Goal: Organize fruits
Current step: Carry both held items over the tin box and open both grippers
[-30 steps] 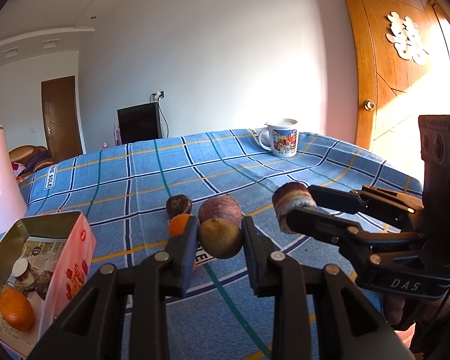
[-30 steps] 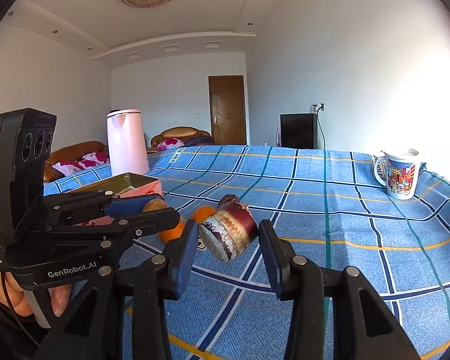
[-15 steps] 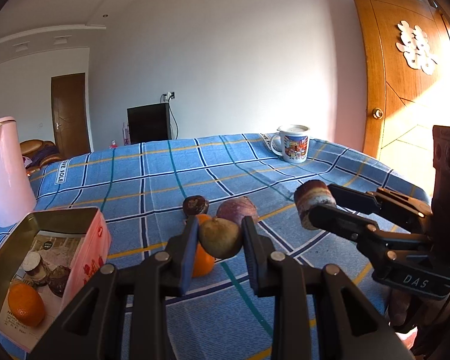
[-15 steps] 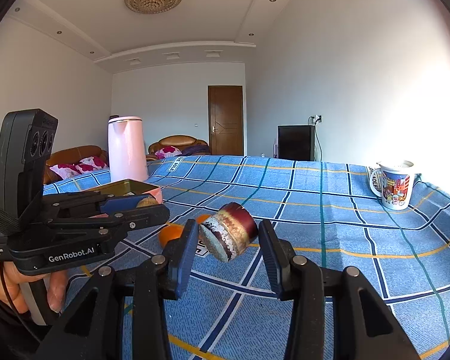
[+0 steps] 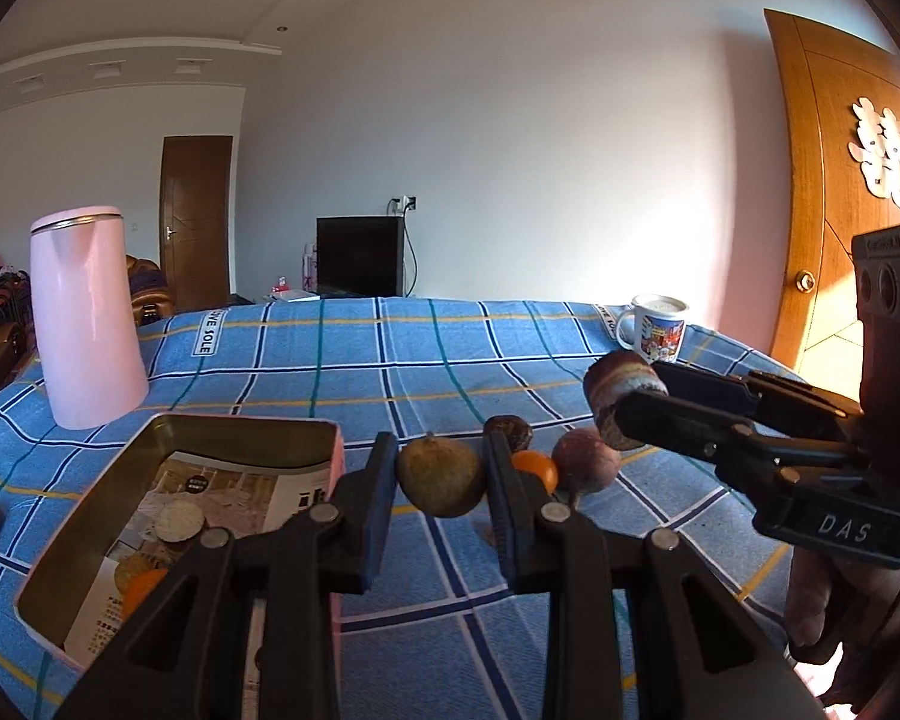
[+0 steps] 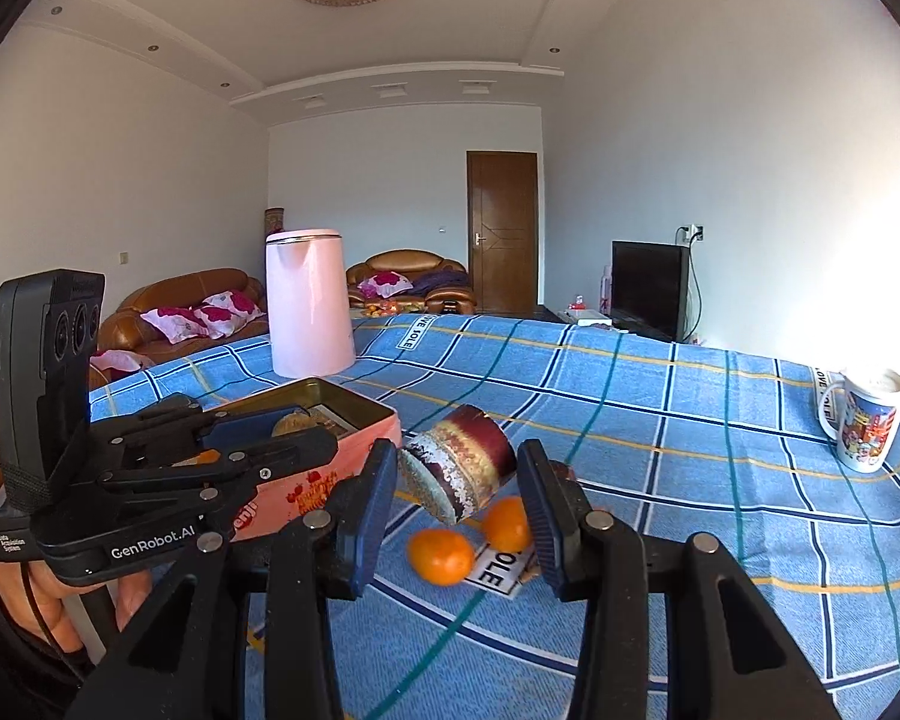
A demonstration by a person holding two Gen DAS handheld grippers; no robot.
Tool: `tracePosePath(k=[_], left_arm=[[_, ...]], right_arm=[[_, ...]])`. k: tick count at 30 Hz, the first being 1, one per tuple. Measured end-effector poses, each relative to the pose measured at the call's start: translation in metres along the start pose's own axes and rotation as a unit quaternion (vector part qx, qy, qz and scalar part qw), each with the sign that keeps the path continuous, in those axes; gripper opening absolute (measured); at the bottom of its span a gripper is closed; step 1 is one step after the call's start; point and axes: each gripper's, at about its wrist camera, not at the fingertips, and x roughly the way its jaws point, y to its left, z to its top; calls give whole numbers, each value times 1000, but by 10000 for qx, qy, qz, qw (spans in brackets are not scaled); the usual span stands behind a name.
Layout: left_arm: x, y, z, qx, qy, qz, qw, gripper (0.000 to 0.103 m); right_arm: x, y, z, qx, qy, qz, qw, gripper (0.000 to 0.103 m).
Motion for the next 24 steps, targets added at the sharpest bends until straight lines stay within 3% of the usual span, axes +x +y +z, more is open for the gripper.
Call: tracePosePath(k=[14,24], left_arm=[[-9,99,7,-663,223,774,9945,30],[-16,121,-11,-788,580,910,9910,30]], right_arm=[[73,63,31,-320,487,721,9957,44],[98,114,13,-761,1126,1165,9838,44]])
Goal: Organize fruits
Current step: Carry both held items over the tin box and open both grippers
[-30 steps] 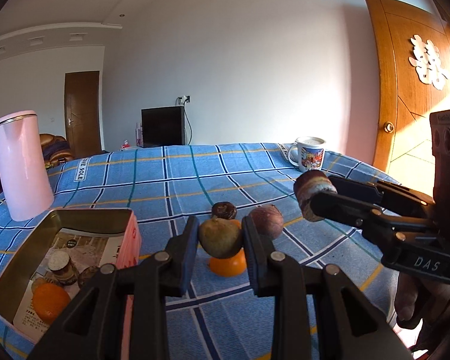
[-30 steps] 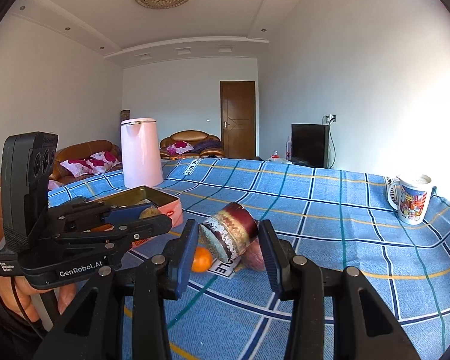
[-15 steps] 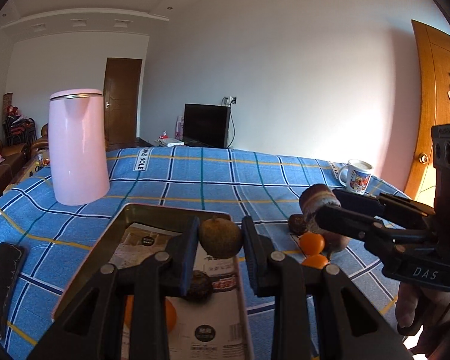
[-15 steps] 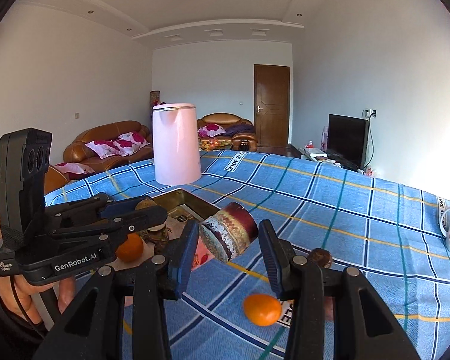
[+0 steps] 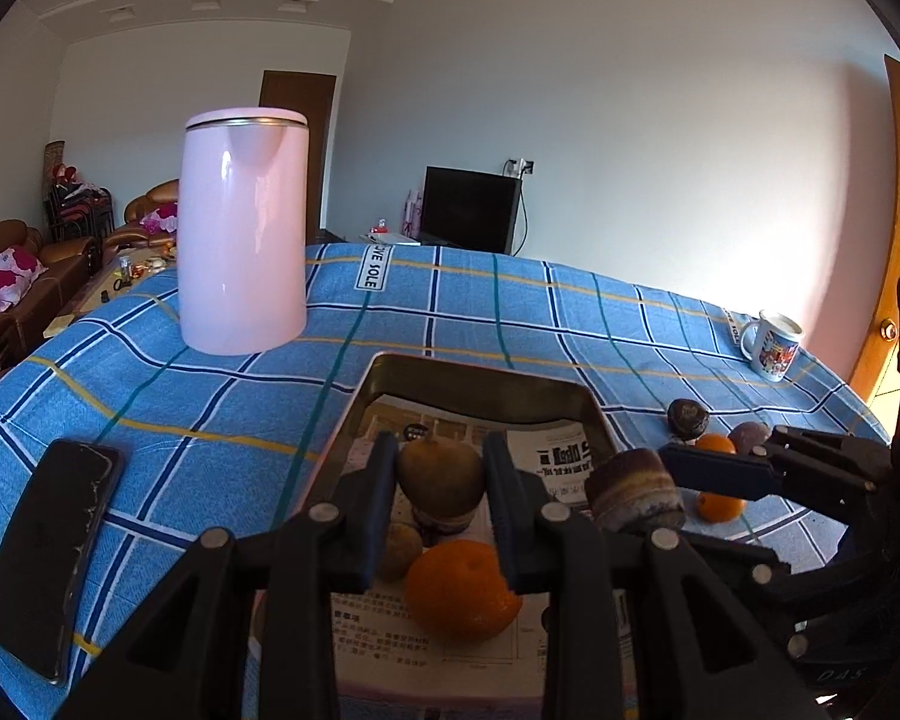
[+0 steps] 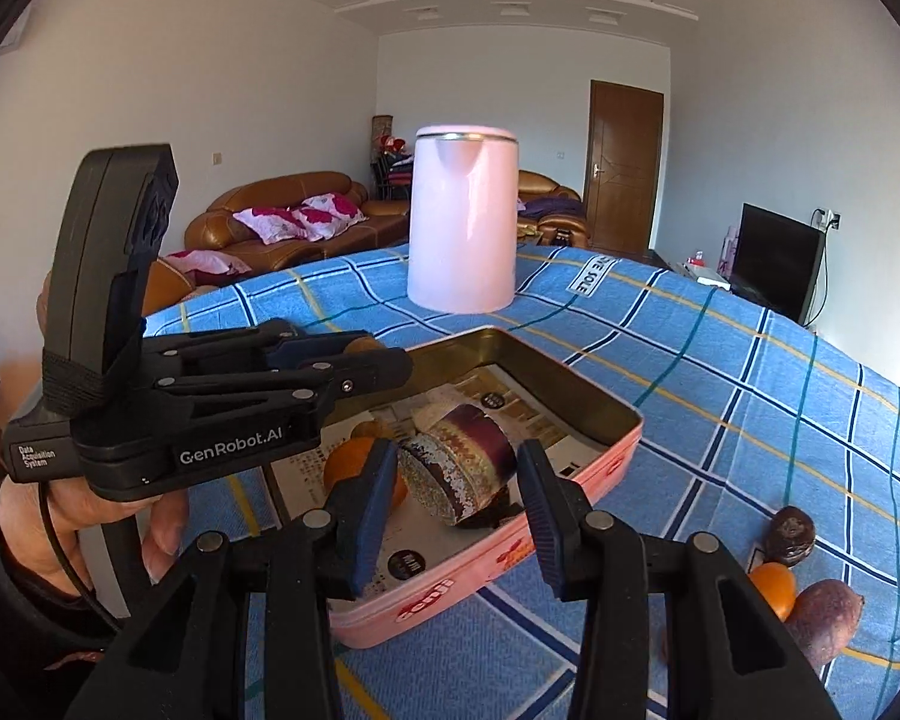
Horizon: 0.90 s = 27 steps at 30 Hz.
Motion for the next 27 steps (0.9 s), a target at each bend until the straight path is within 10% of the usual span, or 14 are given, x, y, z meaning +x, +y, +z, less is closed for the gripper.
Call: tracePosePath(k=[10,14,18,27], left_arm=[[-7,12,-14,-44,143,170,9997,32],[-12,11,-12,-111,21,249,9996,67],[-18,4,-6,-132,-100,184,9997,70],[-11,-60,4,339,-124,-369,9987,74]], right_arm=[[22,16,-7,-174,467,183,9986,44],[22,18,-10,-190,526,166,9983,48],[0,6,-12,-147,306,-46,9994,58],[-76,-104,-36,914,-34,-1535,9839,70]])
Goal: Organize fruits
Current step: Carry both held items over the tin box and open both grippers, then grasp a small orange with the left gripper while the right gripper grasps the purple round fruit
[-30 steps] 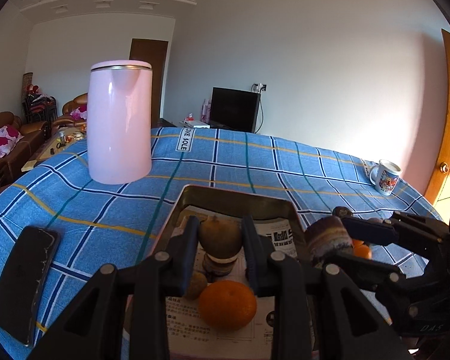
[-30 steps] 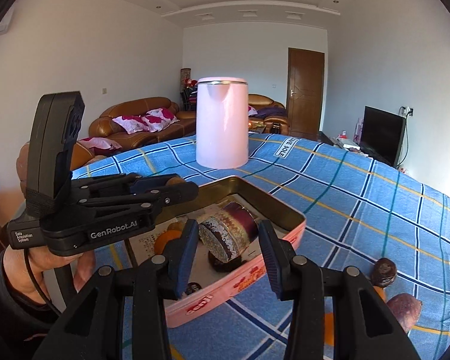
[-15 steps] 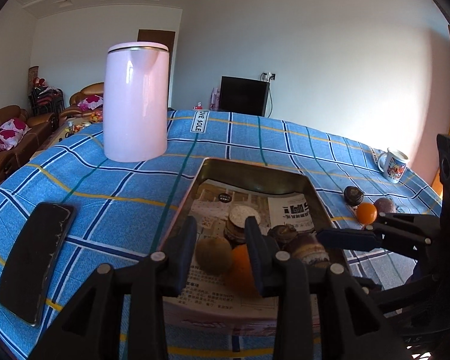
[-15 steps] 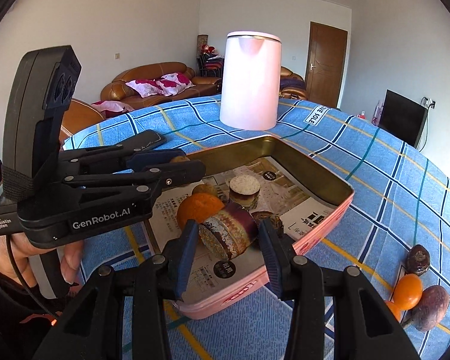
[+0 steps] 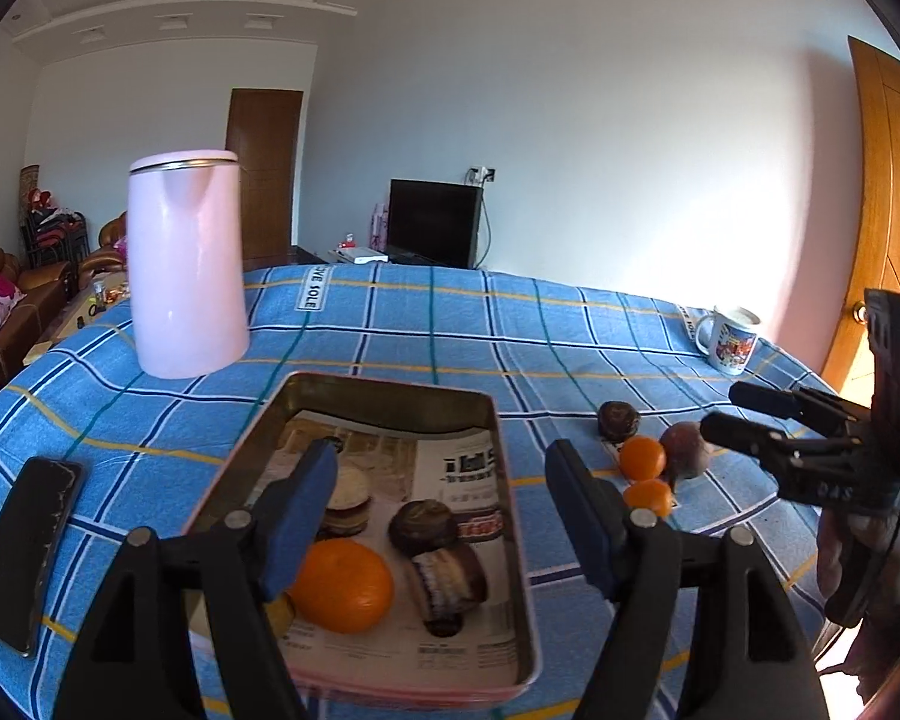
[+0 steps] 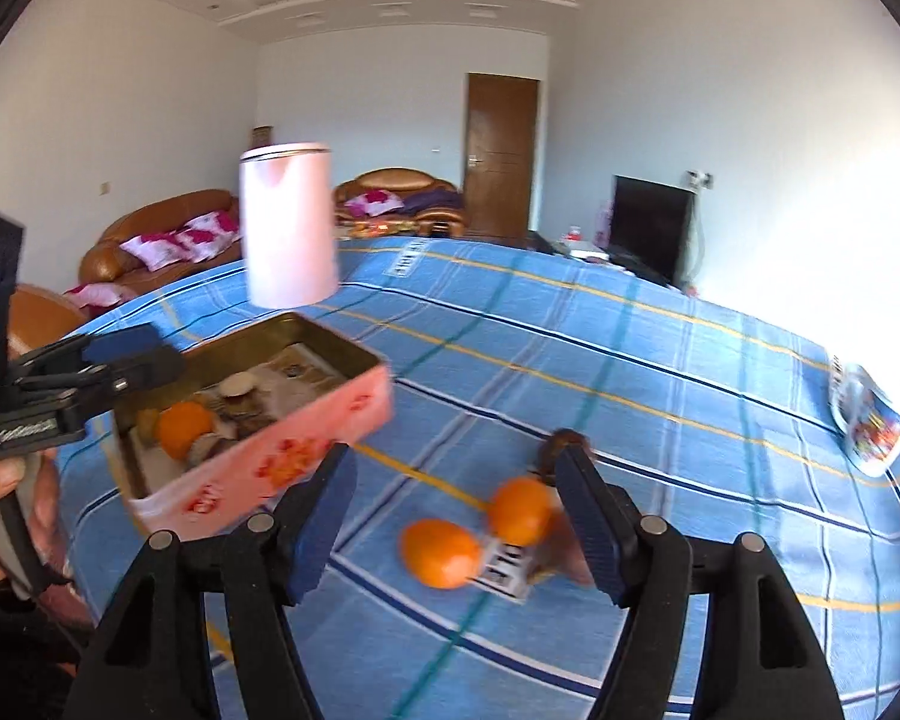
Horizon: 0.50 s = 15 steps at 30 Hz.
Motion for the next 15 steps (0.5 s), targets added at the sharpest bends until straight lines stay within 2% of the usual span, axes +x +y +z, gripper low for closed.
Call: tracePosePath(k=[2,5,11,15], left_arm=[[8,-18,2,116,81,-218,9997,74],[21,-42,3,293,239,-440,9983,74],[52,-71,-2,500,670,-655,9943,74],[64,-83,-8,608,851,-724,9919,74]], right_arm=[[-1,-28,-3,373,41,-245,9990,70],[10,-48,-10,546,338,-295,9975,70],[32,-59,-18,707,786,-40,9944,70],[43,-56,-18,627,969,-64,9933,70]])
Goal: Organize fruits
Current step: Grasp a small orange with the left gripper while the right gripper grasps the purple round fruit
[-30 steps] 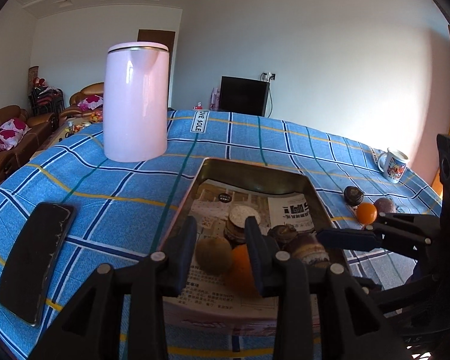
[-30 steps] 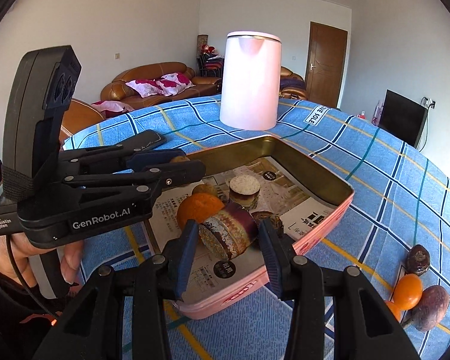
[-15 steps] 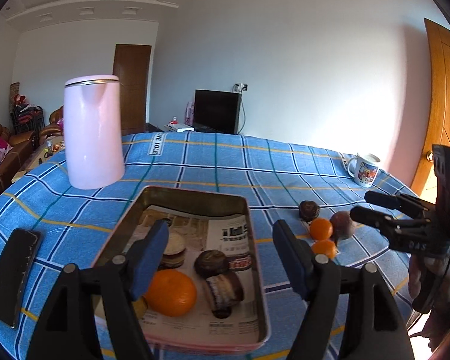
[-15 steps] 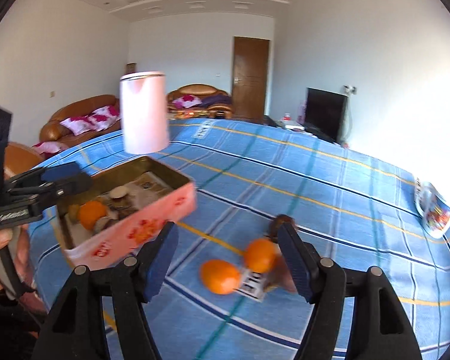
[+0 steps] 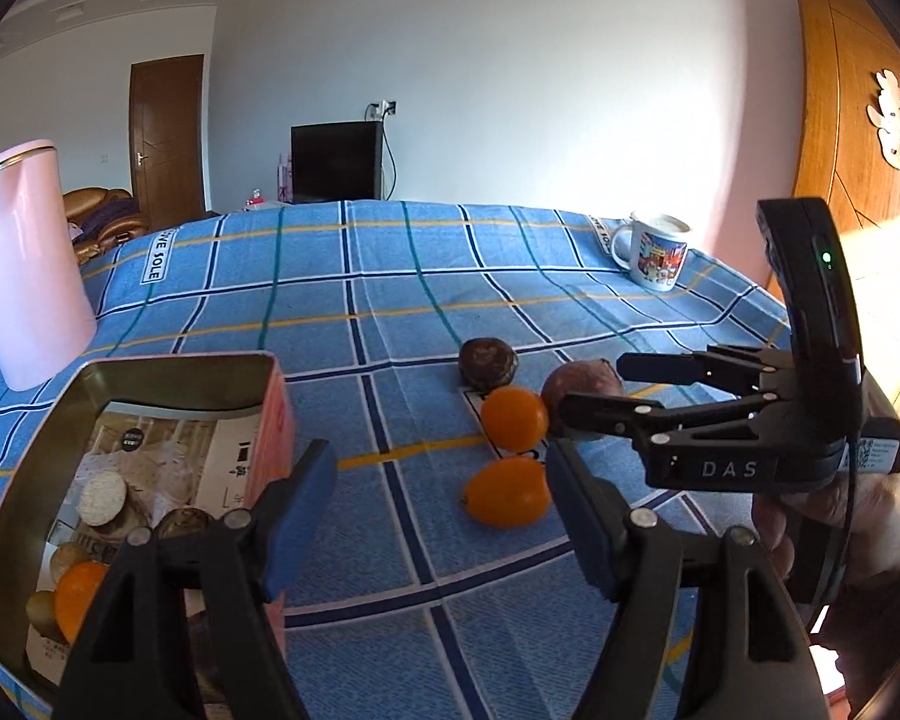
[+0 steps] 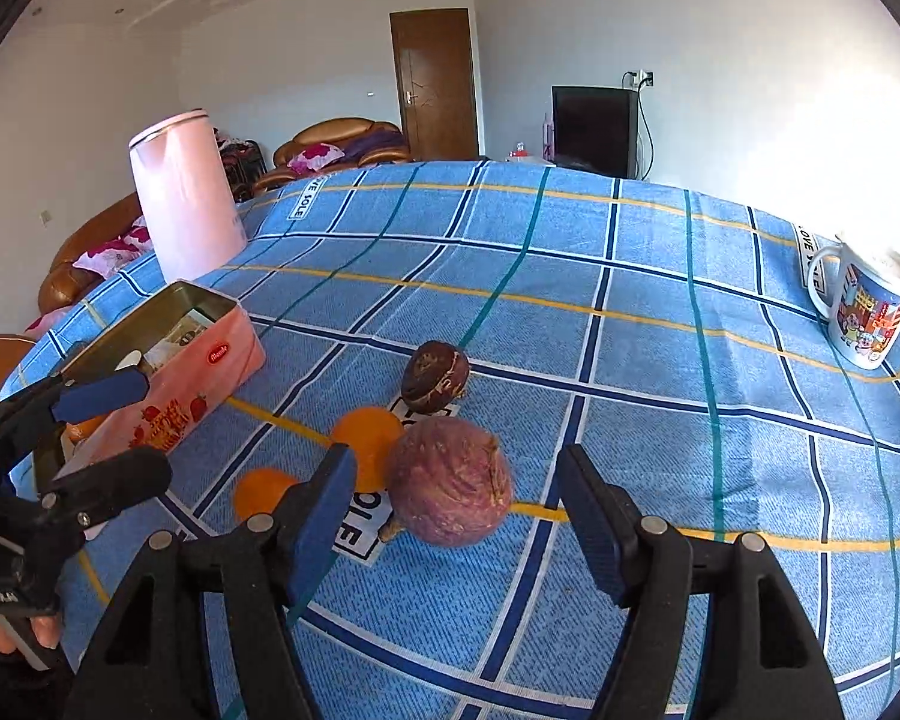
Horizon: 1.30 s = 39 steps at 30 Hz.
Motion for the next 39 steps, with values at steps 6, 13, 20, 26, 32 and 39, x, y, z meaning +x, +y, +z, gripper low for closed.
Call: tracePosePath(k=[6,13,20,26,32,39], left_arm=[[13,-6,0,70,210,-110,9997,74],[24,-15,1,162,389,-244,9988,74],[46,-32,3,430,879,-350,9946,70],[58,-26,1,197,1225,-437,9913,42],[45,-24,1,114,910,-455,9947,42],[29,-19,4,-4,440,-344,9984,42]], right_arm=[[17,-6,3,104,338,119,9993,63],[1,-5,1,119,-3,137,9998,50],[-13,-20,1,496,-365,73,9981,50],[-15,-18,1,440,-447,53,9980,50],[-23,-17,-1,400,-651,118,9970,50],[-33,-8,-3,199,-907,119,9956,50]])
